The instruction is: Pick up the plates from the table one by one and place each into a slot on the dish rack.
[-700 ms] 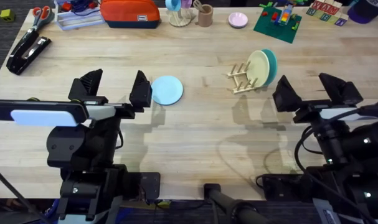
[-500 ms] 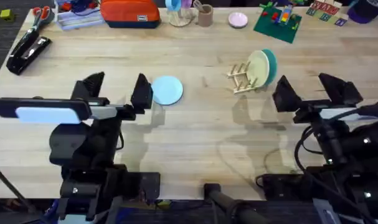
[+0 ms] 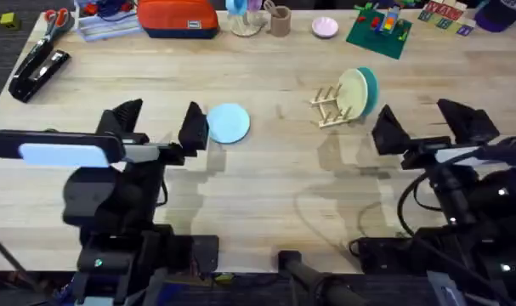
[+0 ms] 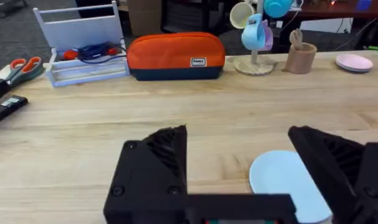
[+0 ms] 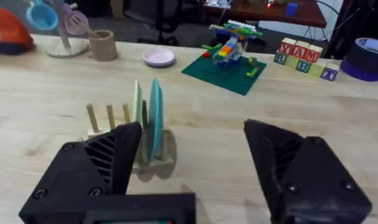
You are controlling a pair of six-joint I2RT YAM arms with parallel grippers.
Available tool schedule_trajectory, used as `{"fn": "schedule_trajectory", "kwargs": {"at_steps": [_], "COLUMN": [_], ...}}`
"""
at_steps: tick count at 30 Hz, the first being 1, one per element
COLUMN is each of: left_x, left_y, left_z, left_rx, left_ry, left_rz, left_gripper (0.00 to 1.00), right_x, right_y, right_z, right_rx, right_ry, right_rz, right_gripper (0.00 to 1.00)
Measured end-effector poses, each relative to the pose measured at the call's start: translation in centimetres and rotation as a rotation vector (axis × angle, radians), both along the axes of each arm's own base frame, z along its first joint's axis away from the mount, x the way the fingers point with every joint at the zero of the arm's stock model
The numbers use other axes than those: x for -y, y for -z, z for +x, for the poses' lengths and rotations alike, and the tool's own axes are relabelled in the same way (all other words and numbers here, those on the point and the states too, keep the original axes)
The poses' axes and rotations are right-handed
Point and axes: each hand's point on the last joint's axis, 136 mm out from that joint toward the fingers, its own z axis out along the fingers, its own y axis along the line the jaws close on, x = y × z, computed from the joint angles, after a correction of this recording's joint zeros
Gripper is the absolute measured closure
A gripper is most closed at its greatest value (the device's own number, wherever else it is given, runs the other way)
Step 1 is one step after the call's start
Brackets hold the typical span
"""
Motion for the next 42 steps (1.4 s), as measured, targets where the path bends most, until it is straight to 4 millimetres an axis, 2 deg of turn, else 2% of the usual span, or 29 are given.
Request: {"fn": "schedule_trajectory", "kwargs": {"at_steps": [3, 8, 16, 21, 25, 30, 34, 42], "left_x": [0.0, 0.0, 0.0, 0.0, 0.0, 0.0, 0.0, 0.0], "left_y": [-2.4, -7.1, -11.7, -14.7, -16.7, -18.0, -18.5, -18.5], "left_z": [-0.4, -2.1, -4.9, -5.2, -4.6, -3.4, -2.2, -0.8], "left_rx": [0.034, 0.071, -0.005, -0.095, -0.184, -0.319, -0.419, -0.593], "left_ry": [0.0, 0.0, -0.001, -0.001, -0.001, -0.001, -0.004, -0.009], "left_rz": [0.0, 0.0, 0.001, 0.002, 0.001, 0.002, -0.009, -0.018], "left_gripper": [0.007, 0.007, 0.007, 0.007, 0.007, 0.008, 0.007, 0.007], "right_x": [0.0, 0.0, 0.0, 0.0, 0.0, 0.0, 0.0, 0.0], "right_y": [-1.3, -5.5, -10.6, -12.8, -13.6, -14.7, -15.6, -15.6], "right_z": [-0.2, -1.3, -4.4, -5.6, -6.0, -5.7, -4.6, -2.3], "right_rx": [0.014, 0.067, 0.023, -0.047, -0.144, -0.258, -0.349, -0.544], "right_ry": [-0.001, -0.001, -0.004, -0.005, -0.005, -0.006, -0.007, -0.009], "right_rz": [-0.008, -0.014, -0.014, -0.014, -0.014, -0.014, -0.014, -0.016], "right_gripper": [0.007, 0.007, 0.007, 0.008, 0.007, 0.007, 0.007, 0.008]}}
